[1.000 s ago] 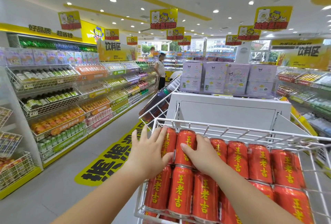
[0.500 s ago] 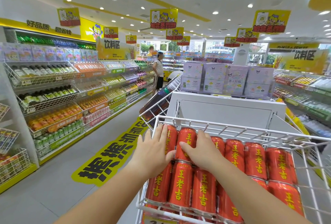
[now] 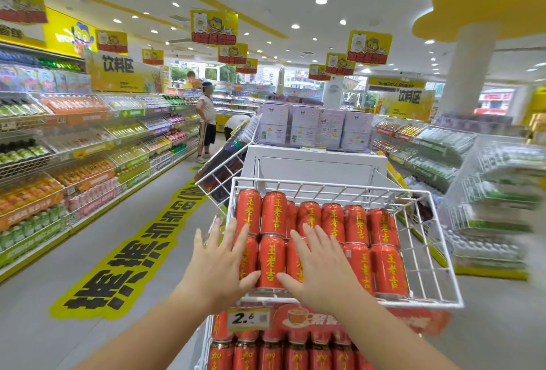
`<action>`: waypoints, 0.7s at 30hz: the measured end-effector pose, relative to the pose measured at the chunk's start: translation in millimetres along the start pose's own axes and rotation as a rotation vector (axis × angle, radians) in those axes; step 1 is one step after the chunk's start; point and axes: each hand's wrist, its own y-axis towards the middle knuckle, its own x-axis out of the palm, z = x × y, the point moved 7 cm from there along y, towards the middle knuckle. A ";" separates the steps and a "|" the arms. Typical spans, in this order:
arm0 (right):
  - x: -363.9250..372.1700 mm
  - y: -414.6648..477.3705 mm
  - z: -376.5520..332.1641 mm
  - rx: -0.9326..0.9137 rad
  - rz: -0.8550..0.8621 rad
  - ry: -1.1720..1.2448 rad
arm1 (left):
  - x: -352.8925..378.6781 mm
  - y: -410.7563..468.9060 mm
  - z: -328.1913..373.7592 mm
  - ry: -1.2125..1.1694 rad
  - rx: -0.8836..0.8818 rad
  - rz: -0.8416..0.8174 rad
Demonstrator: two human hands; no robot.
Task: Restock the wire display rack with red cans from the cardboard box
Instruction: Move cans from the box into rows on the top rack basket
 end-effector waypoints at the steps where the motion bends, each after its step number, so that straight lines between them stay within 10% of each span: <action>1: 0.8 -10.1 -0.5 0.009 0.006 -0.003 | -1.6 -8.4 3.7 0.003 0.012 0.010; 21: 150.6 -190.7 -2.4 -0.108 -0.186 0.050 | 103.4 -202.2 92.6 -0.045 -0.023 -0.264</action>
